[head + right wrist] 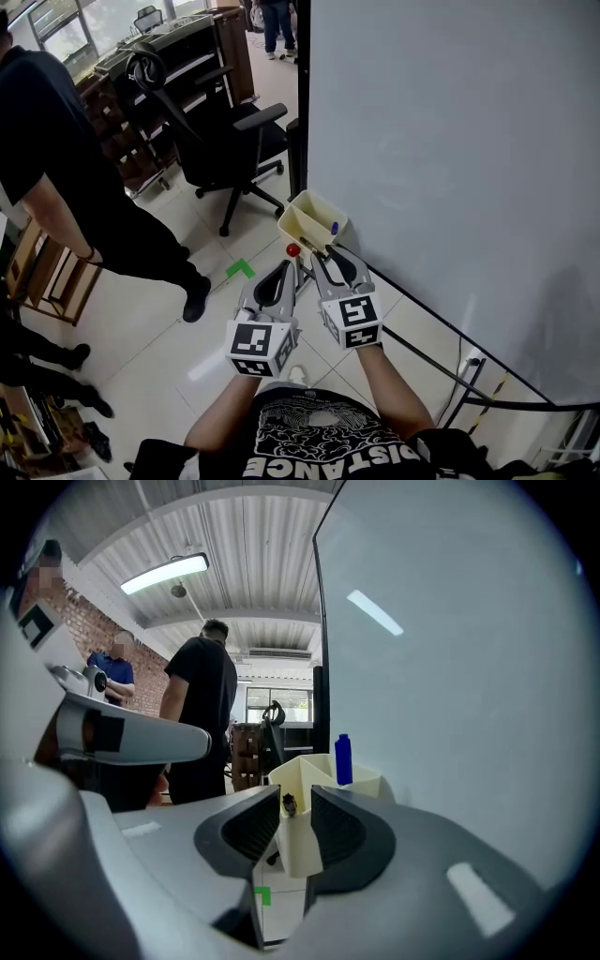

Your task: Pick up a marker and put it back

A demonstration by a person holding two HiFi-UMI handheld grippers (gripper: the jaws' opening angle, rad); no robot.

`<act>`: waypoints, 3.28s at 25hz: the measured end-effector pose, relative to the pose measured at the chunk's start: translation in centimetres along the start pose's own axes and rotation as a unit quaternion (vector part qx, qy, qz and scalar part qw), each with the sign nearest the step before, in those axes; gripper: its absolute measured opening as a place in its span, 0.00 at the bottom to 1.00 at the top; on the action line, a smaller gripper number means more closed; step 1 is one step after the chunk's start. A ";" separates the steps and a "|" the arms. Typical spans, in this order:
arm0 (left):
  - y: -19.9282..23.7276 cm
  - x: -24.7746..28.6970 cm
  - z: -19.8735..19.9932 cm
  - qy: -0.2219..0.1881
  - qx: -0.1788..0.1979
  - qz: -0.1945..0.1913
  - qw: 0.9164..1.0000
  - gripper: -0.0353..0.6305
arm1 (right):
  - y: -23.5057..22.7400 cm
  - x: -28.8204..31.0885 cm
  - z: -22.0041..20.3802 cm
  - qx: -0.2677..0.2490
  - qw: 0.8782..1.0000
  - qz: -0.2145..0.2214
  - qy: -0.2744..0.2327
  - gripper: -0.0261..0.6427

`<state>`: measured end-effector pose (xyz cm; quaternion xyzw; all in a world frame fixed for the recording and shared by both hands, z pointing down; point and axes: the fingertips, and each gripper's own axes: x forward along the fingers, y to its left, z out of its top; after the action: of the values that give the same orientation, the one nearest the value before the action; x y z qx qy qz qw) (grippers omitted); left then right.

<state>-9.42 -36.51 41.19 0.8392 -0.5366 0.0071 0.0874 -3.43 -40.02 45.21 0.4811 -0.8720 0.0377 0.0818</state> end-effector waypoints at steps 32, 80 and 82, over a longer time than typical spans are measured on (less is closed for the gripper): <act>-1.6 -1.1 -0.1 -0.004 -0.004 -0.003 1.000 0.06 | 0.0 -3.2 1.9 -0.023 0.999 -0.016 -0.021 0.09; -10.1 -10.3 2.5 -0.060 0.018 -0.004 0.998 0.06 | 4.6 -18.3 7.4 -0.037 0.992 -0.012 -0.117 0.09; -10.1 -10.1 2.5 -0.060 0.014 -0.006 0.998 0.06 | 4.5 -18.1 7.3 -0.037 0.992 -0.012 -0.116 0.09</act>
<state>-4.82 -23.68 36.24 0.8423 -0.5360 -0.0366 0.0435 1.52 -23.60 34.86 0.4895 -0.8705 -0.0516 -0.0016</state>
